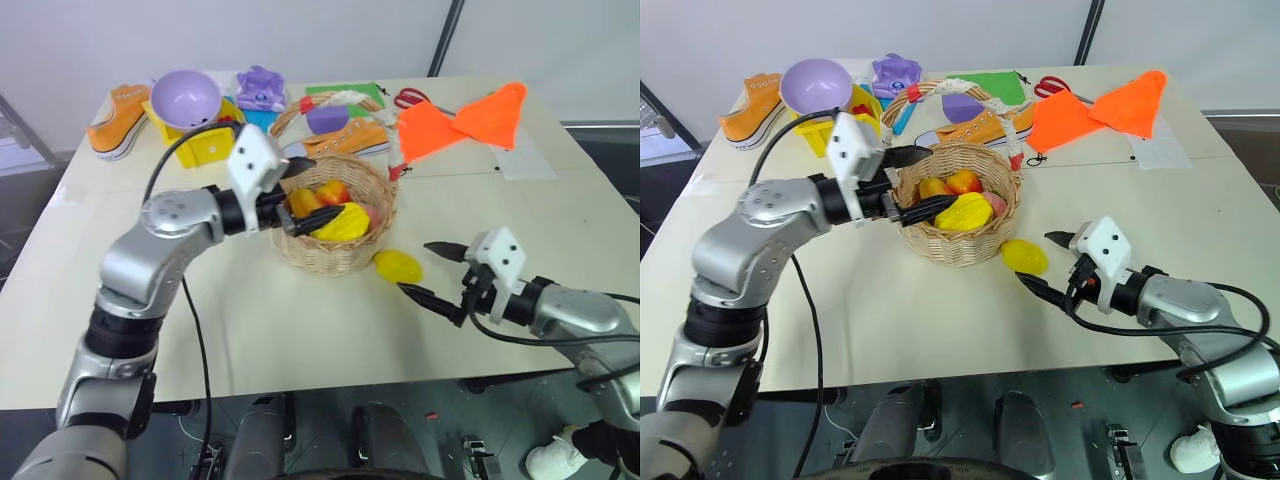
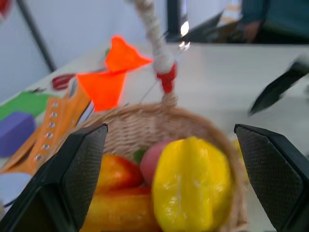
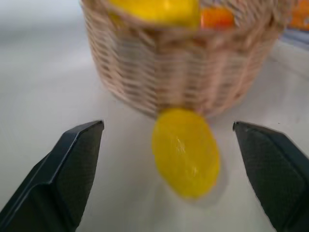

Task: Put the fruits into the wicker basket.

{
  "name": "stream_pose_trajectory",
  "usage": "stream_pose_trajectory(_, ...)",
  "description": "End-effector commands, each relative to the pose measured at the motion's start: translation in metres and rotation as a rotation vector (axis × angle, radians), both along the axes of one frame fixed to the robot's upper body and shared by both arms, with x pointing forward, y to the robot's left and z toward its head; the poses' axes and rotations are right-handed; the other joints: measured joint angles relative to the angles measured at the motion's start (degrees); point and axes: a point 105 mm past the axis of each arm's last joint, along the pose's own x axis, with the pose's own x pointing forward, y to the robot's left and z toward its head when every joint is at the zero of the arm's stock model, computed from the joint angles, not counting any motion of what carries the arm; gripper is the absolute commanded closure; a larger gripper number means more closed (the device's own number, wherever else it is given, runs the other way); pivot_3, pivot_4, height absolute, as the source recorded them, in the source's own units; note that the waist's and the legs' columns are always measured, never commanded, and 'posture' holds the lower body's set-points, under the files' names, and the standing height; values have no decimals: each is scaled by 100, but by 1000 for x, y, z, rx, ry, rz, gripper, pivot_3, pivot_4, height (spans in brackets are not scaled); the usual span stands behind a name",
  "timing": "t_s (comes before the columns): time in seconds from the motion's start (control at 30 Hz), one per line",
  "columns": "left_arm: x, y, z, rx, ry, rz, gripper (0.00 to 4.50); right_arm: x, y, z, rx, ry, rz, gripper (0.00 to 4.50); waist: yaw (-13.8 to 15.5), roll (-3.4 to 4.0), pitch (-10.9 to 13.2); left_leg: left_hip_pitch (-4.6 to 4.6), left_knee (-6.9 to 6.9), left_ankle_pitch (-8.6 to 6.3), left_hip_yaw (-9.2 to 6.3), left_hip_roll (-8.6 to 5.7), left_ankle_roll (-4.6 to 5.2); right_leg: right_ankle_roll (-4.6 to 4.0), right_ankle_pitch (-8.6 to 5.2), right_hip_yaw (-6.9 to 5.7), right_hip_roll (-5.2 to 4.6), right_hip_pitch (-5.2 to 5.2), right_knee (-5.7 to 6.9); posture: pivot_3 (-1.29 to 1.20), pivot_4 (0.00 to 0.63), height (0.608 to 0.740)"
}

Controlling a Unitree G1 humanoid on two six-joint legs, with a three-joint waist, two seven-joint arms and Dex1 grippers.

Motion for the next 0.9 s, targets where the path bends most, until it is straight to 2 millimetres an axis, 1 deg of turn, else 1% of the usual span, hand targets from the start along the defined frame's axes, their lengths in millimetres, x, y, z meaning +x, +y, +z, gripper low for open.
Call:
stream_pose_trajectory(0.03,-39,13,-10,62,40,-171,31,16,1,-6,3,2,0,0,-84,3,0,3,-2,1,3,3,-2,0,0,1,1,1,1,0,150,740)
stream_pose_trajectory(0.17,-54,23,-23,94,115,-201,31,24,5,-22,0,63,24,0,-61,0,0,3,-1,4,-1,9,-8,-2,0,-2,3,3,5,0,150,740)
stream_pose_trajectory(0.27,-63,24,-29,118,138,-217,31,31,7,-30,16,96,17,0,-74,0,0,2,2,4,0,6,-8,-7,-1,0,-1,6,3,0,150,740)
stream_pose_trajectory(0.37,-66,24,-36,138,147,-204,31,36,8,-35,31,115,15,0,-81,0,0,2,2,3,2,5,-8,-6,-1,3,-4,5,1,0,150,740)
stream_pose_trajectory(0.47,-67,25,-40,150,155,-186,0,37,7,-33,36,97,21,801,-77,0,0,2,0,3,1,8,-8,-6,0,2,-1,3,4,0,150,740)
stream_pose_trajectory(0.5,-67,27,-41,151,156,-172,0,35,5,-29,22,75,20,1396,-81,0,0,2,0,3,1,8,-8,-5,0,2,-1,3,3,0,150,740)
stream_pose_trajectory(0.53,-66,28,-41,151,156,-163,0,34,3,-26,11,60,20,1887,-83,0,0,2,0,3,1,8,-8,-5,0,2,-1,2,3,0,150,740)
stream_pose_trajectory(0.57,-64,32,-41,155,154,-142,0,26,1,-21,-19,36,43,2216,-81,1,0,2,0,3,1,8,-8,-5,0,2,-1,3,3,0,150,740)
stream_pose_trajectory(0.63,-57,40,-41,151,140,-90,0,10,1,-6,-54,2,111,2216,-53,3,0,1,-2,3,1,7,-8,-5,0,2,-3,2,3,0,150,740)
stream_pose_trajectory(0.67,-52,46,-40,147,134,-54,0,-2,7,6,-49,-17,169,2216,-43,4,0,-1,-3,3,1,7,-8,-5,0,1,-3,-1,2,0,150,740)
stream_pose_trajectory(0.7,-48,50,-40,144,131,-31,0,-9,12,13,-42,-25,207,2216,-47,3,0,-1,-2,2,1,8,-8,-5,0,1,-3,-1,2,0,150,740)
stream_pose_trajectory(0.8,-43,59,-39,130,114,-2,0,-25,33,37,5,-54,311,2216,-111,0,-2,6,-2,1,1,17,-10,-11,1,3,1,3,2,0,150,740)
stream_pose_trajectory(0.83,-40,61,-38,113,109,7,0,-22,42,47,20,-97,318,2216,-123,-2,-3,8,-3,1,1,23,-11,-17,1,3,4,2,2,0,150,740)
stream_pose_trajectory(0.9,-35,66,-36,80,98,25,0,-4,60,66,40,-205,278,2216,-159,-1,-3,12,-5,0,2,26,-13,-32,-4,5,6,-1,2,0,150,740)
